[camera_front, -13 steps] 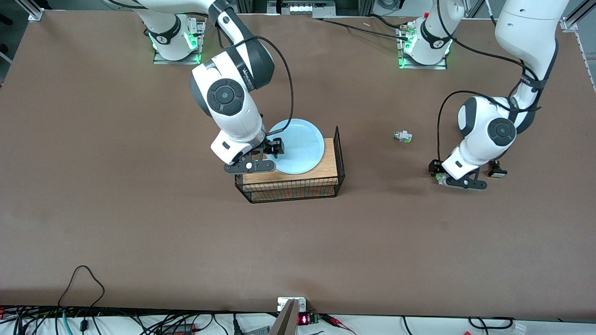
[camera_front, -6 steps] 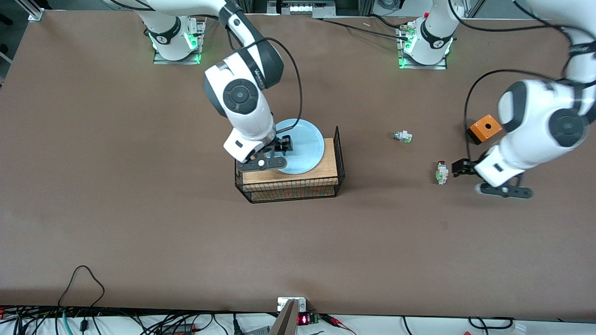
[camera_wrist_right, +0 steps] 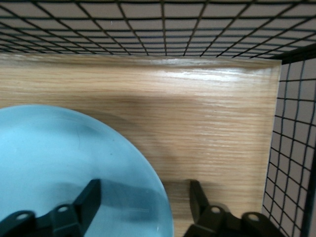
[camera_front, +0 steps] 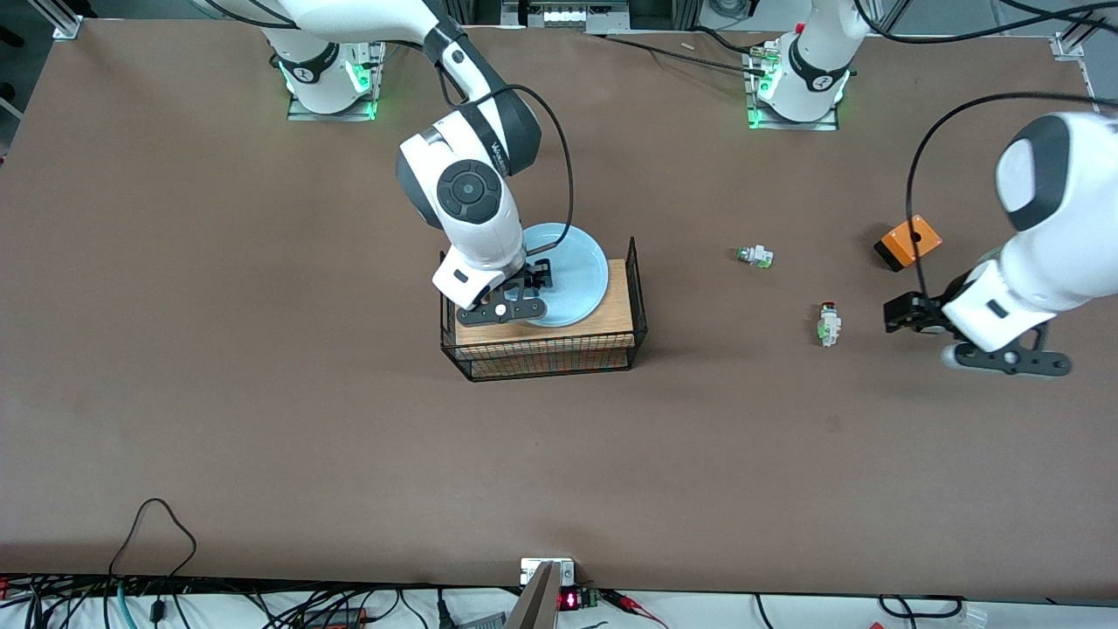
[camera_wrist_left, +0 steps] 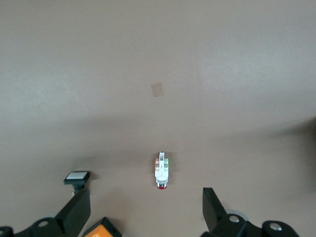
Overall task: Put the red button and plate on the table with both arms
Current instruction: 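Open the left gripper, release the button and raise the arm away, then lift the blue plate off the wooden board with the right gripper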
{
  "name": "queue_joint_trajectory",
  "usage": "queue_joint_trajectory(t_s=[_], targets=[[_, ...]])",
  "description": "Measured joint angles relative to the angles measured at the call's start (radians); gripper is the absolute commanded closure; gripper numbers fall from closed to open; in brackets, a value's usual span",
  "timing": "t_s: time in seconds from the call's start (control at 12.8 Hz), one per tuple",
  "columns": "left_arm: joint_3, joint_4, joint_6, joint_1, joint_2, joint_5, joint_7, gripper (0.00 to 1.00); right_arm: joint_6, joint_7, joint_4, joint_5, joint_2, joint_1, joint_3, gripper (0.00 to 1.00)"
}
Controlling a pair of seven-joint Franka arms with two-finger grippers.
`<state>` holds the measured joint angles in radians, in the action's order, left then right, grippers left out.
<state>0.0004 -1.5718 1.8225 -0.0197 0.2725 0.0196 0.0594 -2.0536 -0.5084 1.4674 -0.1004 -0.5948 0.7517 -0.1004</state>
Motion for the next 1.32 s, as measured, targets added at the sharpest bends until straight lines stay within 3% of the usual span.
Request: queue_joint_trajectory(t_s=[0.16,0.47,0.78,1.09,1.32], targets=[[0.002,0.091,-0.092,0.001,-0.001,0.000,-0.018,0.00,0.007,0.000,-0.001,0.000,0.003,0.000,0.000,0.72],[-0.010,0.195,-0.233,0.000,-0.017,0.000,-0.074,0.00,0.103,0.000,-0.004,0.000,0.015,0.000,-0.001,0.99],[-0.021,0.196,-0.277,0.003,-0.094,0.000,-0.079,0.00,0.122,0.000,-0.007,0.000,0.021,-0.001,-0.001,1.00],[-0.021,0.067,-0.208,0.010,-0.175,0.000,-0.087,0.00,0.180,0.001,-0.013,-0.002,0.041,-0.006,-0.003,1.00],[-0.018,0.029,-0.198,0.011,-0.198,0.000,-0.091,0.00,0.244,0.001,-0.017,-0.008,0.082,-0.032,-0.006,1.00]])
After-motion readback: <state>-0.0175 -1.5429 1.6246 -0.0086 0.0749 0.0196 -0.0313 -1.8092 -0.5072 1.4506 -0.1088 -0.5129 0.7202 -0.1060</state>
